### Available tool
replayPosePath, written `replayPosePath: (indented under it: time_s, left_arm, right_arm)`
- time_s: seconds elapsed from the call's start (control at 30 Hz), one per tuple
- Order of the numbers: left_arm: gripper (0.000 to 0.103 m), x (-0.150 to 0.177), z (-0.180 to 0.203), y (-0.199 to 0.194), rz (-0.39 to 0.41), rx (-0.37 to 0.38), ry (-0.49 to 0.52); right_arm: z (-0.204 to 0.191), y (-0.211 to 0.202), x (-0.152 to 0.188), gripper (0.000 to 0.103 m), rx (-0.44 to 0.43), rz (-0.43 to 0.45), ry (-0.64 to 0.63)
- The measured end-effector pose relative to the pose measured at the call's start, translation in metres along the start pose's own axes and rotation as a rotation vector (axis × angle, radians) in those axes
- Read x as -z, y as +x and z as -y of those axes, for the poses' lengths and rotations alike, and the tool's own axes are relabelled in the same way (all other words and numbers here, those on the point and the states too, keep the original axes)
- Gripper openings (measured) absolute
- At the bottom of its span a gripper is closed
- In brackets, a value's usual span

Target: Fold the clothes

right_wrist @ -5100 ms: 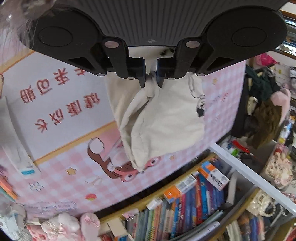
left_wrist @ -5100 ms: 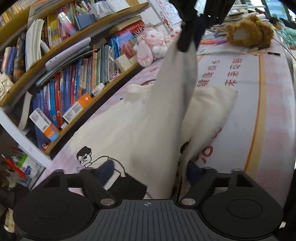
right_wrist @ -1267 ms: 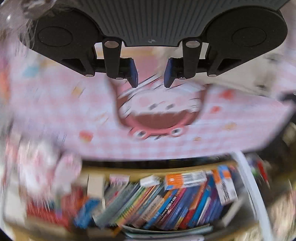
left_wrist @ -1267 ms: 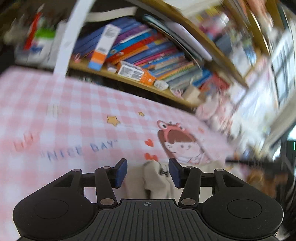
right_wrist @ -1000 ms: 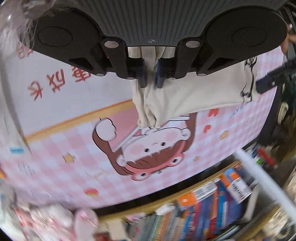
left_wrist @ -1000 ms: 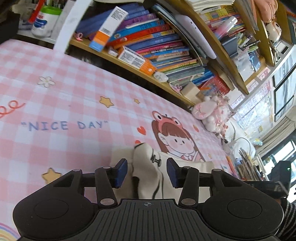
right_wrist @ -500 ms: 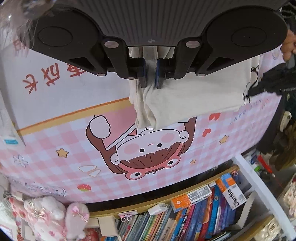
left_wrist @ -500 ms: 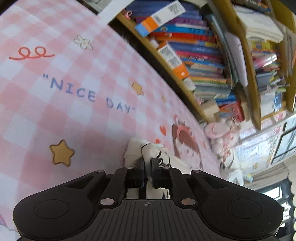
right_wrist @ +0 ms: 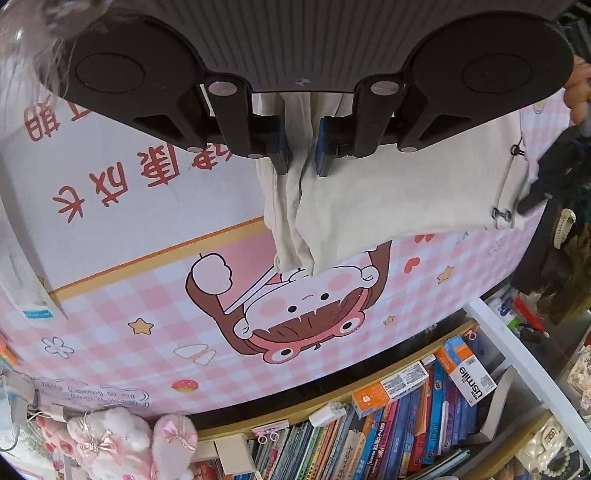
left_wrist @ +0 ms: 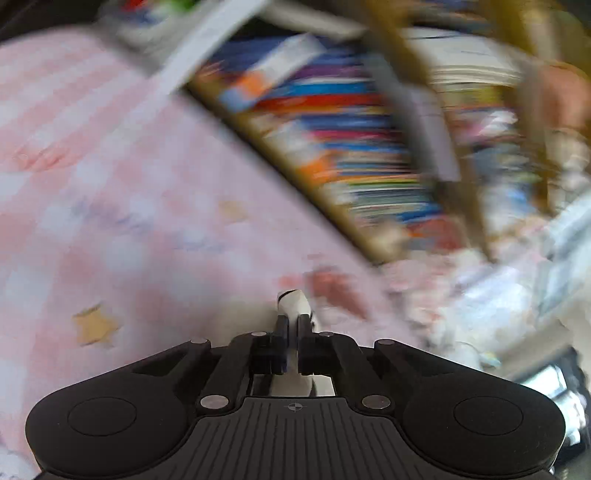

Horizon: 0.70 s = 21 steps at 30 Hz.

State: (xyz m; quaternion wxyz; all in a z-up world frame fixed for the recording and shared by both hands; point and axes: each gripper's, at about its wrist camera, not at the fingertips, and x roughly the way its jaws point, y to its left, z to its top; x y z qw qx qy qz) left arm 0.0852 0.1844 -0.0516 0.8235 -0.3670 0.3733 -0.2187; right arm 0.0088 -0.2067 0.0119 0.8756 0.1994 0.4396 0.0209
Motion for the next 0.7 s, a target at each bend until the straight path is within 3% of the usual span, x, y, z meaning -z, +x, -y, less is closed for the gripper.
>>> replayPosePath:
  time_s: [0.1, 0.13, 0.17, 0.2, 0.23, 0.27, 0.3, 0.43, 0.57, 0.63, 0.7]
  left_arm:
    - [0.008, -0.002, -0.001, -0.006, 0.004, -0.047, -0.015]
    - [0.011, -0.003, 0.003, -0.012, 0.010, -0.059, 0.006]
    - [0.022, -0.003, 0.006, -0.018, 0.006, -0.068, 0.017]
    - [0.043, -0.003, 0.008, -0.023, -0.005, -0.079, 0.022]
    - [0.059, -0.002, 0.010, -0.028, -0.015, -0.090, 0.027]
    - [0.084, -0.001, 0.010, -0.032, -0.031, -0.098, 0.022]
    - [0.089, 0.002, 0.009, -0.035, -0.050, -0.104, 0.009]
    - [0.089, 0.016, 0.006, -0.035, -0.142, -0.141, -0.004]
    - [0.087, 0.025, 0.008, -0.031, -0.146, -0.142, -0.005]
    - [0.087, 0.029, 0.009, -0.029, -0.142, -0.141, -0.004]
    - [0.073, 0.033, 0.012, -0.026, -0.155, -0.135, -0.013]
  right_arm:
    - [0.000, -0.004, -0.002, 0.018, 0.000, 0.007, 0.009]
    - [0.001, -0.008, -0.003, 0.028, -0.004, 0.009, 0.023]
    - [0.003, -0.012, -0.004, 0.037, -0.009, 0.012, 0.036]
    - [0.004, -0.015, -0.004, 0.057, -0.005, 0.010, 0.049]
    - [0.005, -0.018, -0.005, 0.065, 0.001, 0.007, 0.062]
    - [0.006, -0.020, -0.004, 0.065, 0.002, -0.002, 0.070]
    - [0.007, -0.021, -0.004, 0.066, 0.000, -0.019, 0.079]
    - [0.012, -0.016, 0.001, 0.068, -0.016, -0.091, 0.126]
    - [0.018, -0.008, 0.008, 0.066, -0.034, -0.128, 0.189]
    - [0.020, -0.005, 0.009, 0.058, -0.021, -0.123, 0.217]
    - [0.020, -0.002, 0.008, 0.044, -0.033, -0.121, 0.229]
